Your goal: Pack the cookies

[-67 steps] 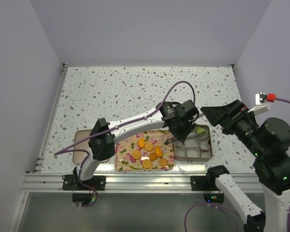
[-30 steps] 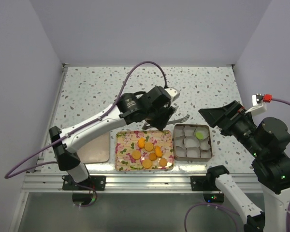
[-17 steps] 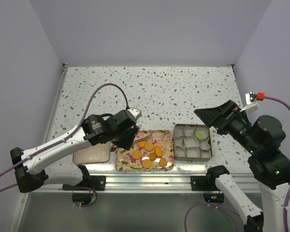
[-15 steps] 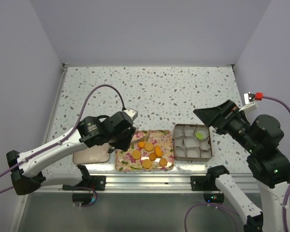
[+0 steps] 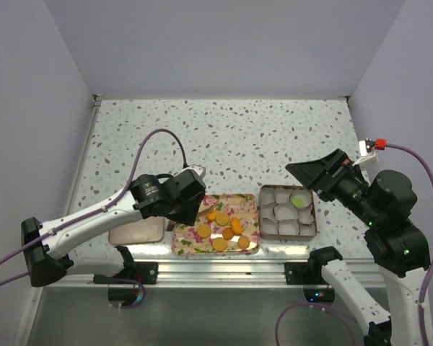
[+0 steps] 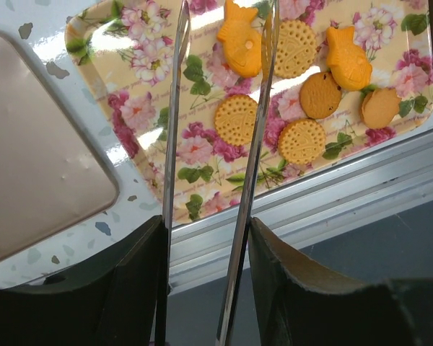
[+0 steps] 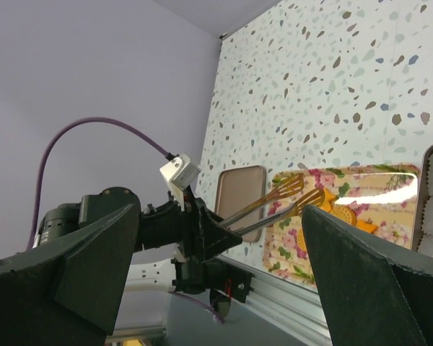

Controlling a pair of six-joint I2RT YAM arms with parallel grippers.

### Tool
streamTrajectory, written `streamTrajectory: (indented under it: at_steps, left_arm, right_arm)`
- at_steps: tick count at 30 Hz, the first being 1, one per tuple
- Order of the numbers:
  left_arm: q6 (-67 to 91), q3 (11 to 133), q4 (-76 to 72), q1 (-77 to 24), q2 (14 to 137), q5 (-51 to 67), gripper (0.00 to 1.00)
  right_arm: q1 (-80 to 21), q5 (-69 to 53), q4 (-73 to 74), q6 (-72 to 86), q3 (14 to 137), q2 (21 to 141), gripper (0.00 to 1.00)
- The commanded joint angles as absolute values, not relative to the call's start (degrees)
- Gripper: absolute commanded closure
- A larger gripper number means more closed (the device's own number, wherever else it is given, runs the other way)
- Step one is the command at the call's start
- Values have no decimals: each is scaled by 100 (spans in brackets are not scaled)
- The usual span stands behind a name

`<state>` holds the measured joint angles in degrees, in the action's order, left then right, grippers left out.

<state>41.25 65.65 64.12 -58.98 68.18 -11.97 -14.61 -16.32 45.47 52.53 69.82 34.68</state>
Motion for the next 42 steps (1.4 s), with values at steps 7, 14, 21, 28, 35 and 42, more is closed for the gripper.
streamTrajectory:
  at_steps: [7, 14, 21, 28, 35, 42]
  left_arm:
    - [4263, 6557, 5827, -5871, 7215, -1169, 48]
    - [4245, 6565, 5976, -5871, 7409, -1309, 48]
    - [4201, 6548, 6064, -5871, 7576, -1345, 54]
    - [4184, 6364, 5950, -5871, 7646, -1178, 61]
    - [4228, 6573, 6099, -5871, 7541, -1230, 66]
    - [4061, 7637, 6547, -5871, 7655, -1476, 66]
  right_arm:
    - [-1459, -1811, 4640, 5194, 7040, 3401, 1]
    - [-1468, -1846, 4763, 5150, 7075, 3357, 1]
    - [-1468, -1863, 4808, 5098, 7137, 3358, 1]
    - [-1459, -1819, 4931, 5045, 7172, 3296, 1]
    - [-1459, -1784, 5054, 5027, 7216, 3226, 1]
    - [-1459, -1767, 5089, 5027, 7374, 3226, 1]
